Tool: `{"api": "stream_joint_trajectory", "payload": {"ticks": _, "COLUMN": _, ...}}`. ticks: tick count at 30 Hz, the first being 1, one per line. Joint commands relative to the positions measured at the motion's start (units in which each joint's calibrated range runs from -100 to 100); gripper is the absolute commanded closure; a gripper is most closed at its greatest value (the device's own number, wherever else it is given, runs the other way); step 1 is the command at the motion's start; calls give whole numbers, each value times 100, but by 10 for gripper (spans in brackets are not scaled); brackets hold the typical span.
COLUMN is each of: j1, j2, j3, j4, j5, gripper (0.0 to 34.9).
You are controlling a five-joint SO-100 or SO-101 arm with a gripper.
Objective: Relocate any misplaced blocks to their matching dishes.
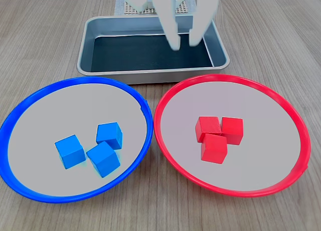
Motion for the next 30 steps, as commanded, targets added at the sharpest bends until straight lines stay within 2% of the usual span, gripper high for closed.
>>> {"api": "stream_joint_trajectory", "payload": {"ticks": 1, "j1": 119, "j2": -1779, "j3": 1758, "j4": -649, "j5": -611, "gripper": 346}}
{"api": "stream_joint_trajectory", "payload": {"ticks": 10, "j1": 326, "j2": -3868, "j3": 3624, "j4": -525, "j5": -2173, "gripper": 346}}
{"api": "stream_joint_trajectory", "payload": {"ticks": 18, "j1": 486, "j2": -5736, "j3": 5081, "j4": -344, "j5": -2930, "gripper": 346}}
{"api": "stream_joint_trajectory", "payload": {"ticks": 23, "j1": 608, "j2": -7271, "j3": 6027, "j4": 399, "j5": -3258, "gripper": 346}}
{"api": "stream_joint_trajectory", "payload": {"ticks": 30, "j1": 655, "j2": -8320, "j3": 6847, "j4": 1068, "j5": -3570, "gripper": 346}}
